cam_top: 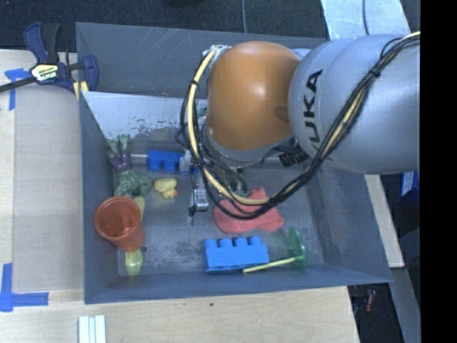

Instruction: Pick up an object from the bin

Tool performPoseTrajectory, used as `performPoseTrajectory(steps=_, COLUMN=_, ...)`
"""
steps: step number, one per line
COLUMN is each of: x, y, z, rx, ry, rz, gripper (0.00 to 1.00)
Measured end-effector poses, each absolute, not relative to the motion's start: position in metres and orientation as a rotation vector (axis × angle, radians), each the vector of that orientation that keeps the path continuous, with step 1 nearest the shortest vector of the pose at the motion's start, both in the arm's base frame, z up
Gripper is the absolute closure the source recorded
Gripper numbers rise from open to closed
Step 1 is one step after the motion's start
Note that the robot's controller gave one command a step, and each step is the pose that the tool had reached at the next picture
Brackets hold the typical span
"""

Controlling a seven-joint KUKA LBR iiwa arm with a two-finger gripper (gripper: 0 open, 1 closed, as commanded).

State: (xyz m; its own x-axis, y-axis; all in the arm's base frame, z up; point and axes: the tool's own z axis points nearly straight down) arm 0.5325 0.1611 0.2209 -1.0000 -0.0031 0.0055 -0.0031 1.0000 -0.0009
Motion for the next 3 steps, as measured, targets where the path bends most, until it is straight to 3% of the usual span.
performPoseTrajectory(steps=1, x=0.534, y=0.16, z=0.226, rx=0.001, ry=-3.145, rz=-0.002, gripper=0.0)
performPoseTrajectory(steps=2, x=0.545, y=0.09, z=0.203, rx=0.004, ry=-3.144, rz=-0.002, gripper=0.0)
performPoseTrajectory(steps=3, x=0.521, y=0.059, z=0.189, rx=0.002, ry=-3.145, rz=-0.005, gripper=0.0)
